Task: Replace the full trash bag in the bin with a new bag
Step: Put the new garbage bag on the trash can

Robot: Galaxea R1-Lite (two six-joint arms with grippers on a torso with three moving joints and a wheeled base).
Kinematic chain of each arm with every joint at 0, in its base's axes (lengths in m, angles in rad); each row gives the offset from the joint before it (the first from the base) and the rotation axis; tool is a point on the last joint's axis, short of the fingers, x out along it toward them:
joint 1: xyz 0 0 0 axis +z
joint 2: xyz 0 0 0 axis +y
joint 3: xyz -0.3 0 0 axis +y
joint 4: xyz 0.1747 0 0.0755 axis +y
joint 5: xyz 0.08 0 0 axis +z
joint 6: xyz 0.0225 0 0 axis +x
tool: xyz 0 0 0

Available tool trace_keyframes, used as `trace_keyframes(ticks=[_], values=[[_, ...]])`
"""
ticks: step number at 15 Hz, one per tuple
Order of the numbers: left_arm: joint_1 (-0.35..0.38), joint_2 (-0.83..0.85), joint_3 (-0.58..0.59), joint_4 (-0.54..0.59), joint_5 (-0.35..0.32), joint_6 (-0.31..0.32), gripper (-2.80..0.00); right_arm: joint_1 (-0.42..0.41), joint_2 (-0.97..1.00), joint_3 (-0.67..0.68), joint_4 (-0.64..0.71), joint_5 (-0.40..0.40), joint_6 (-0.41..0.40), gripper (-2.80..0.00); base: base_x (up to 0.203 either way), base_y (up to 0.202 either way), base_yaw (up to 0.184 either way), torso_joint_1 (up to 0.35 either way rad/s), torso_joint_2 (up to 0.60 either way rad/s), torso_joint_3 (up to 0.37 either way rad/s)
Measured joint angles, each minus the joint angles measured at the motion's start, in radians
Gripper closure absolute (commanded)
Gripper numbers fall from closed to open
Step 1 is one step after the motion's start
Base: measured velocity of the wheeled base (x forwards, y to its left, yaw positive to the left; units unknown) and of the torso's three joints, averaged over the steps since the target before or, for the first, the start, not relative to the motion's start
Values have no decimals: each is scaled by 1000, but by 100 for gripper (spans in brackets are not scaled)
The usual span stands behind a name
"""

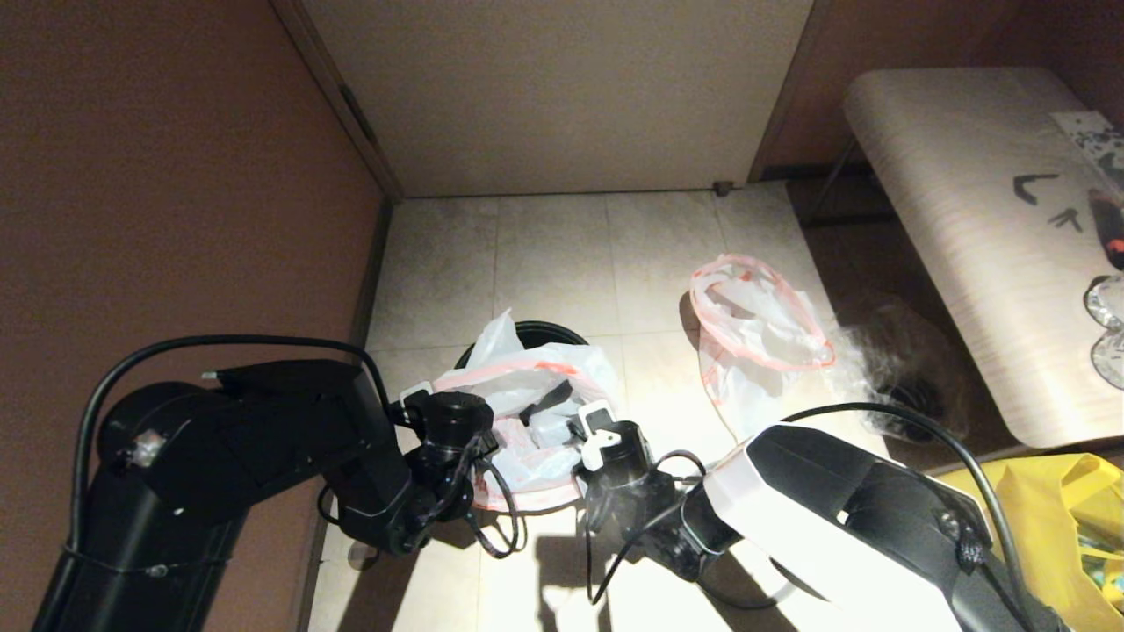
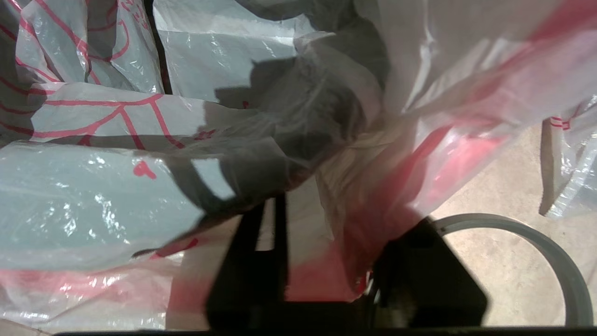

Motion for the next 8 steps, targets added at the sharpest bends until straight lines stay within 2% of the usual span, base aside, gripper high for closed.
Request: trace_keyframes(ticks=[5, 8], values=[[0, 1, 1, 1, 1, 2, 0, 18, -162, 242, -1, 3, 1, -280, 0, 0, 0, 0, 0, 0], [0, 4, 4, 2, 1, 3, 0, 26, -233, 285, 12, 4, 46, -280, 0, 0, 0, 0, 0, 0]])
